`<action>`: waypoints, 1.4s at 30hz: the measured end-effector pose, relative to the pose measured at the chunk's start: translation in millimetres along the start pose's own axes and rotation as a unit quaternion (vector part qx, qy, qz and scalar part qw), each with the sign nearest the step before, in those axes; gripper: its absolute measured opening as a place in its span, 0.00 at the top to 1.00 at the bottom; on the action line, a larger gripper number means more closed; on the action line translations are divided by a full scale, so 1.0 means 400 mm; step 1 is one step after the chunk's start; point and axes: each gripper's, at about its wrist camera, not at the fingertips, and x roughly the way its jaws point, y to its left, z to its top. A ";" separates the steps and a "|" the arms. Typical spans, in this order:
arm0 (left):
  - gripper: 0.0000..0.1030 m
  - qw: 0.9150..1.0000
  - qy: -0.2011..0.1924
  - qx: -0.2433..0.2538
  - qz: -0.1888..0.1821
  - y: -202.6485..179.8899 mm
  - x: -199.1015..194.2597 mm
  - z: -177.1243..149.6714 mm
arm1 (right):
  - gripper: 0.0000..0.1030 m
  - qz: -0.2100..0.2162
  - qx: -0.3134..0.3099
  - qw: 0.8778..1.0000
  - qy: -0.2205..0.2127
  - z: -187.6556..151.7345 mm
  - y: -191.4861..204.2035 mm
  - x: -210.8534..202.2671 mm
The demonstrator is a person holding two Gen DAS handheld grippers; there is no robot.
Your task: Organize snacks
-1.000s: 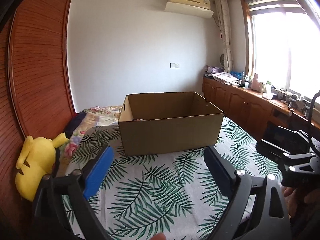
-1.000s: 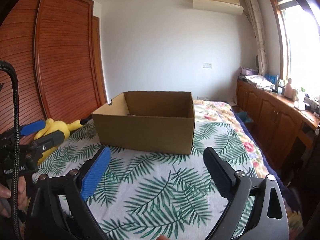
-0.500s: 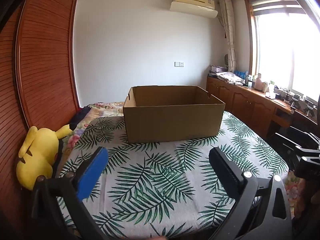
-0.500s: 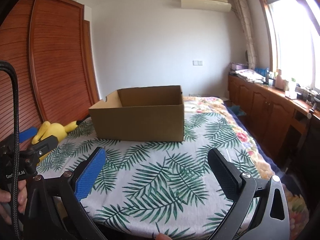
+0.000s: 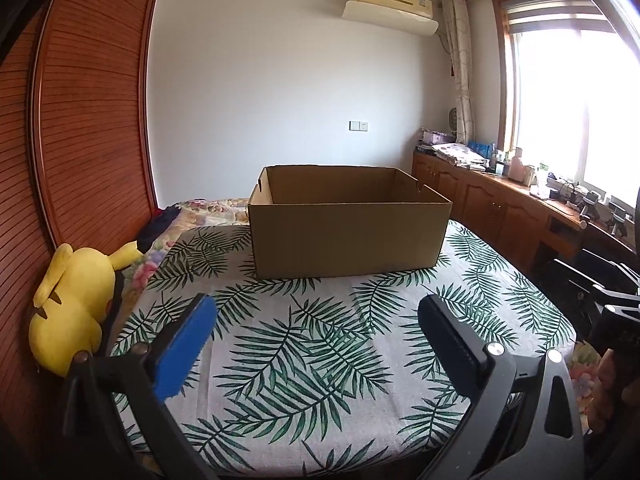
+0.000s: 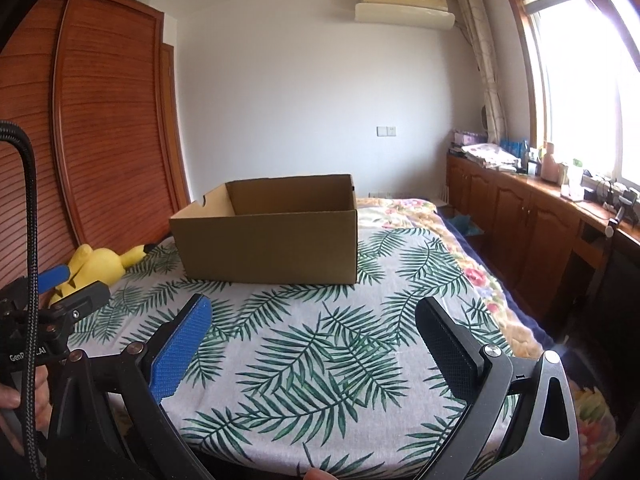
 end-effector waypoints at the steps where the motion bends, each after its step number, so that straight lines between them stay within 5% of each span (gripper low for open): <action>1: 0.01 1.000 0.000 0.000 0.000 0.000 0.000 0.001 | 0.00 0.000 0.000 1.000 0.000 0.001 0.000 0.000; 42: 0.01 1.000 -0.007 0.002 0.009 0.017 -0.030 0.008 | 0.00 -0.003 -0.009 1.000 -0.007 0.007 0.023 0.000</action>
